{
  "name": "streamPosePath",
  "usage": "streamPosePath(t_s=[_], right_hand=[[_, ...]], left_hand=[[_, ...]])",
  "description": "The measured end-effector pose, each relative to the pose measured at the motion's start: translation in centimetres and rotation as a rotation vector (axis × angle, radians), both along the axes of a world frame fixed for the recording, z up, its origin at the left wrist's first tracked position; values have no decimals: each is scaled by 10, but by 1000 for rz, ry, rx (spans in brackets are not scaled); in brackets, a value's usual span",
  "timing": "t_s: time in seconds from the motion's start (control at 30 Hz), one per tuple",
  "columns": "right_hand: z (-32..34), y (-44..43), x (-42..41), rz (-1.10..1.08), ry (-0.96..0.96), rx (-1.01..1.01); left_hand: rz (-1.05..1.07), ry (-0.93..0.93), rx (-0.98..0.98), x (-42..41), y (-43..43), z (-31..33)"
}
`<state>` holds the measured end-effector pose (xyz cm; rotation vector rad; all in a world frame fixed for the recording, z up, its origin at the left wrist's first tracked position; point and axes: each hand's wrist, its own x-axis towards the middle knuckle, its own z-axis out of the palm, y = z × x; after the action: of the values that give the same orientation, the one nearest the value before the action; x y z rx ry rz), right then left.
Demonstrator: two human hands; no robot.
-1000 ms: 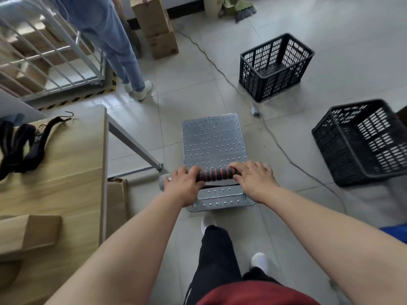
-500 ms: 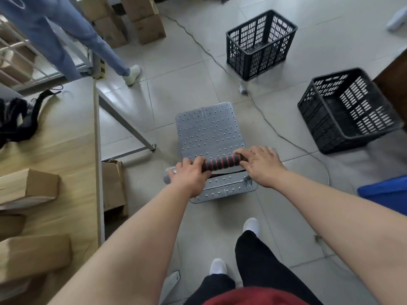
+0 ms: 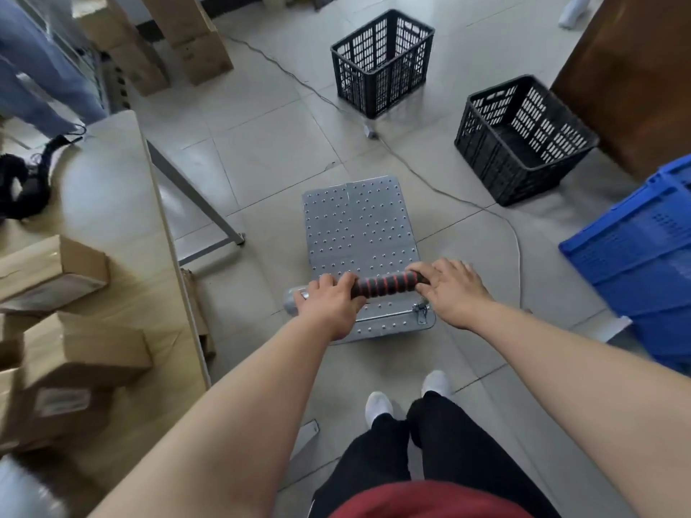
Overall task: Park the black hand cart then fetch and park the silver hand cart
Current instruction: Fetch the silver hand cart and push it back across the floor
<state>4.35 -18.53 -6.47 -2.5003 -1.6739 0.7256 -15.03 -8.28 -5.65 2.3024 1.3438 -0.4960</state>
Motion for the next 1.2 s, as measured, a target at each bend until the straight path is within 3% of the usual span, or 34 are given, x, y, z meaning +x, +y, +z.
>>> streamPosePath(t_s=[0.27, 0.8, 1.2], right_hand=[[1, -76, -35, -75, 5, 4], [-9, -271, -85, -75, 28, 16], [6, -378, -156, -192, 23, -14]], left_hand=[[-60, -13, 13, -26, -61, 9], [-46, 11, -27, -80, -262, 10], [-175, -24, -65, -141, -352, 12]])
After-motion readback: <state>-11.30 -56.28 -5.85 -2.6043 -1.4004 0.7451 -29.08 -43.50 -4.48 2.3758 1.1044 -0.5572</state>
